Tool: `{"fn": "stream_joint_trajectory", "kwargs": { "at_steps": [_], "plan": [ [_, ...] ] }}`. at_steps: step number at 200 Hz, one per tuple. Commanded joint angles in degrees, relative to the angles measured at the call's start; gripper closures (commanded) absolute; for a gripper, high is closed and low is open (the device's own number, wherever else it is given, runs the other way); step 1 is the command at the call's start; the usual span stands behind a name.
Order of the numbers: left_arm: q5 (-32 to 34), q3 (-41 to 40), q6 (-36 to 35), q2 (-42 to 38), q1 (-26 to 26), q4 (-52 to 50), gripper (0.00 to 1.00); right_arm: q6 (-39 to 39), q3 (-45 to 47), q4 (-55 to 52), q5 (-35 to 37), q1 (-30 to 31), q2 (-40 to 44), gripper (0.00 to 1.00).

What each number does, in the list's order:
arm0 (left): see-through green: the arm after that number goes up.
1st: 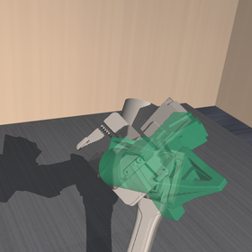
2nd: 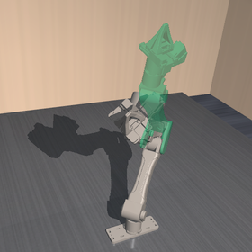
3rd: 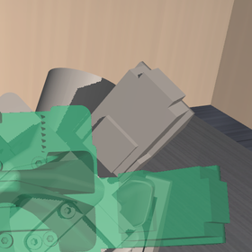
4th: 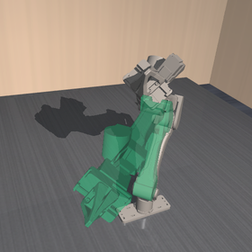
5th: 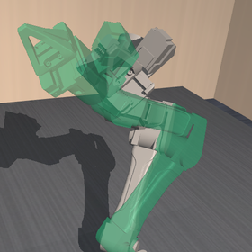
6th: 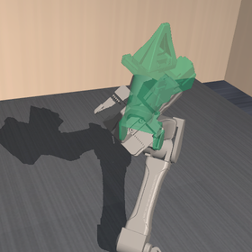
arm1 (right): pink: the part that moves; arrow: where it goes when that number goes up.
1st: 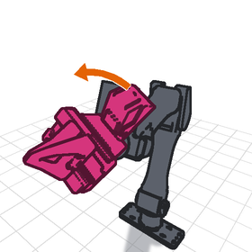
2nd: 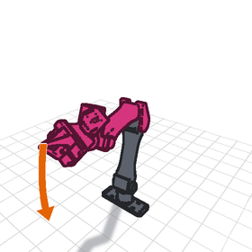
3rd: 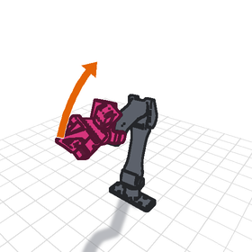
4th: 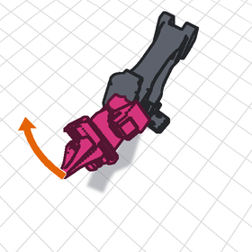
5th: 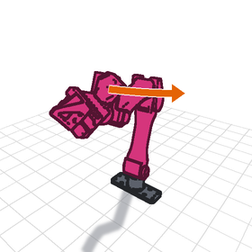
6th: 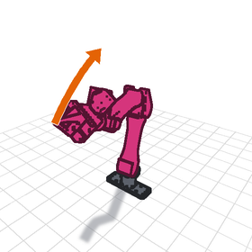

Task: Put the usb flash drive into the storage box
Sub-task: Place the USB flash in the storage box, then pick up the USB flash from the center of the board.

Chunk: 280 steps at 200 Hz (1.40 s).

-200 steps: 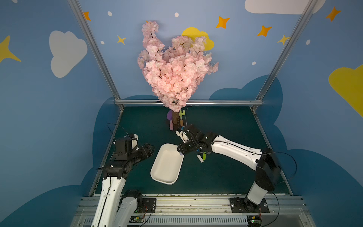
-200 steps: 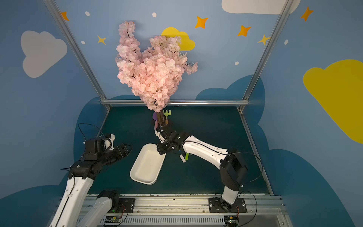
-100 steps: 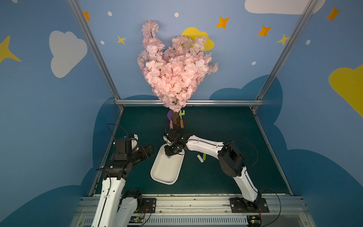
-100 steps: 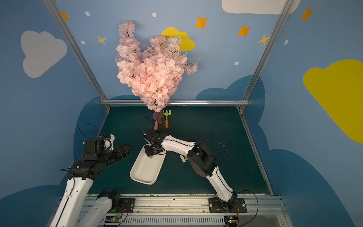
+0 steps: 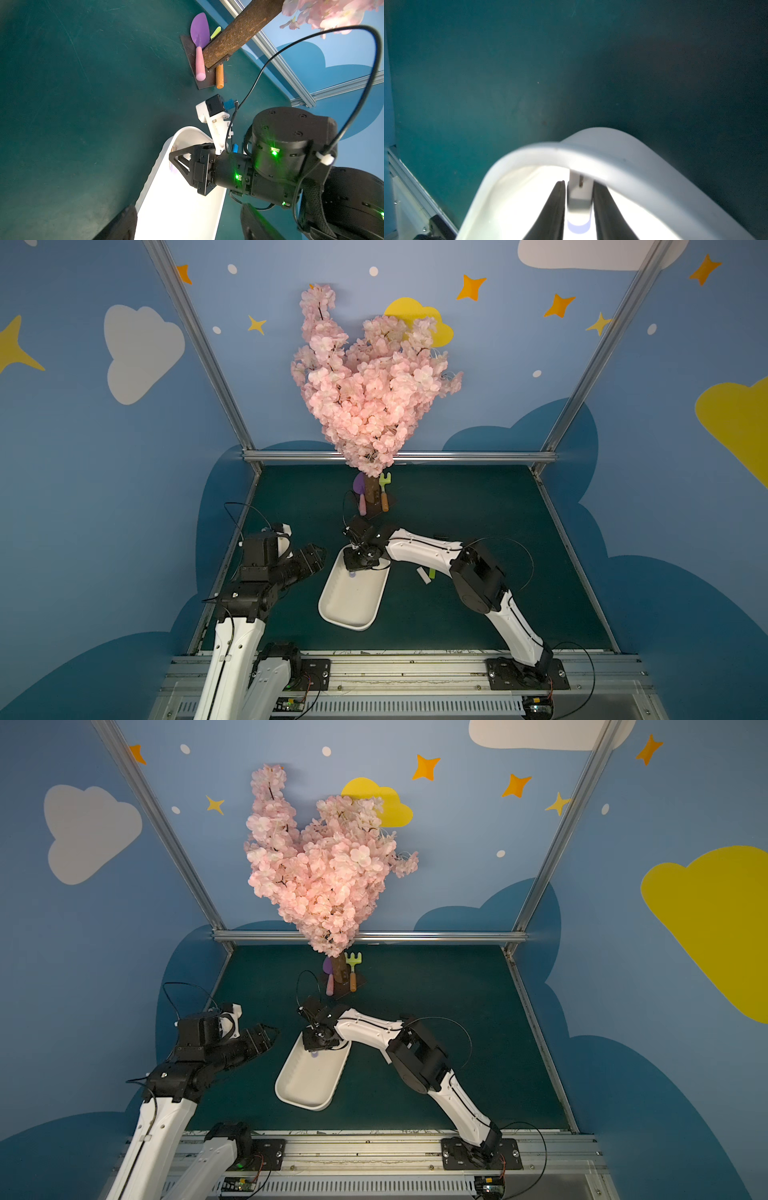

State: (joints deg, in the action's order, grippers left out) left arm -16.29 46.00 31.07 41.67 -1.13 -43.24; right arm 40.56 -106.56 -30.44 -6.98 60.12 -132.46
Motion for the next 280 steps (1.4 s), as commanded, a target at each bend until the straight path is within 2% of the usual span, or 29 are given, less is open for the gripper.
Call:
{"fn": "stream_joint_trajectory", "kwargs": {
  "at_steps": [1,34,63,91,96,105,124,140,163,171,179,189,216,227,235,248,263,280],
  "plan": [
    [0.1,-0.5,-0.5,-0.1,-0.1,-0.2,0.19,1.1,-1.7,-0.3,-0.8,0.6,-0.6,0.66],
    [0.4,-0.5,-0.5,0.0,-0.2,-0.2,0.19,-0.5,-1.4,-1.3,0.3,1.4,1.4,0.64],
    [0.2,-0.4,-0.4,0.1,-0.1,-0.2,0.19,-4.5,-0.2,-3.8,5.9,3.4,6.9,0.63],
    [2.5,-0.4,0.3,-1.5,-0.2,-0.5,0.17,-8.9,5.2,-1.8,9.7,3.7,16.0,0.62],
    [2.6,-0.4,0.4,-2.0,-0.2,-0.6,0.14,-9.5,5.9,-1.5,10.1,3.6,17.7,0.61],
    [5.1,-0.4,0.6,-3.0,-0.2,-0.7,0.0,-11.2,7.0,-1.6,10.9,3.6,20.4,0.61],
    [7.7,-0.7,1.8,-4.8,-0.1,-0.8,0.0,-14.5,9.8,-2.8,15.2,3.6,27.0,0.59],
    [9.2,-1.4,3.4,-5.6,-0.2,-0.3,0.0,-15.1,13.3,-4.9,22.7,3.4,33.8,0.56],
    [9.9,-0.1,1.1,-5.5,-0.9,-1.1,0.0,-17.7,23.9,-1.8,29.6,1.7,46.8,0.49],
    [9.4,0.0,1.2,-5.8,-1.0,-1.1,0.0,-19.1,29.4,2.0,30.7,0.4,51.6,0.37],
    [7.1,-0.4,1.2,-5.9,-1.1,-0.2,0.0,-19.0,35.6,7.0,31.5,-1.3,56.8,0.16],
    [3.5,-1.2,1.3,-6.0,-1.0,1.7,0.0,-19.1,41.8,10.8,27.6,-5.8,62.3,0.04],
    [-8.7,-4.2,6.1,-2.9,-1.0,6.7,0.0,-16.9,51.9,11.3,21.4,-19.4,72.1,0.02],
    [-10.7,-4.1,7.8,-1.8,0.2,7.8,0.07,-16.9,55.4,11.7,21.6,-24.3,74.5,0.02],
    [-8.7,-3.1,8.7,-1.8,2.2,7.3,0.11,-17.0,58.0,12.6,21.6,-27.6,75.6,0.02],
    [-1.6,0.0,9.5,-2.1,7.1,4.6,0.14,-15.6,61.5,13.6,22.0,-32.2,76.5,0.02],
    [7.7,4.8,10.7,-0.5,14.4,0.5,0.15,-13.3,64.0,14.5,20.7,-35.9,76.2,0.02],
    [14.1,9.0,13.4,4.5,24.1,-1.4,0.18,-10.5,65.7,15.1,22.4,-37.9,75.5,0.02]
  ]
}}
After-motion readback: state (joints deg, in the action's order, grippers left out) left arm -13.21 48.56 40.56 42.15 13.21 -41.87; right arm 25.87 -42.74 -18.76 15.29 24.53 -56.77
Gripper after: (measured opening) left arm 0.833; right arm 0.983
